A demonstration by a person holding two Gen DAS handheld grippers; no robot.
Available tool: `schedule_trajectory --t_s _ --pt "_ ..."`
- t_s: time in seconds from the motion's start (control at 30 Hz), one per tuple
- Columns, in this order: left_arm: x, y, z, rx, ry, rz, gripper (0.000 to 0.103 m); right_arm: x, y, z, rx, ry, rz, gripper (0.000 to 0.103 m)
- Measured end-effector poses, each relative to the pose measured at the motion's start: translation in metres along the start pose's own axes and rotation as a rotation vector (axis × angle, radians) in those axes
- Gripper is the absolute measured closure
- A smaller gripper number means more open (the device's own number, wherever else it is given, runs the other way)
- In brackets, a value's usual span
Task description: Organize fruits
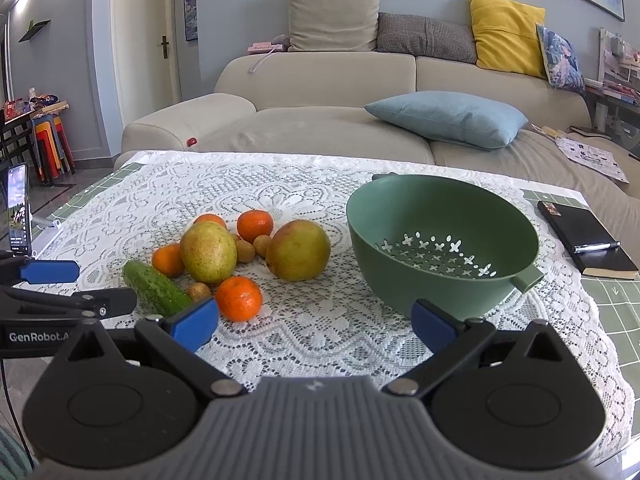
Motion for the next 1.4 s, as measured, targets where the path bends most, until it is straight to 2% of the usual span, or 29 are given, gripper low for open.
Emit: schedule_trajectory --t_s 1.4 --pt "-0.001 0.0051 -0.0001 0.004 0.007 0.013 0.012 -0.0033 -0.0023 0.0004 -0.006 0.012 0.003 0.004"
Point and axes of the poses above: each gripper's, at about its wrist camera, not at the fingertips, and z roughly against the way its jaws point, y to its left, x to its top, the point moved 9 cm from there along -z, roughly the way its jaws point, and after that the axes turned 4 degrees about x, right-handed, at the moved point
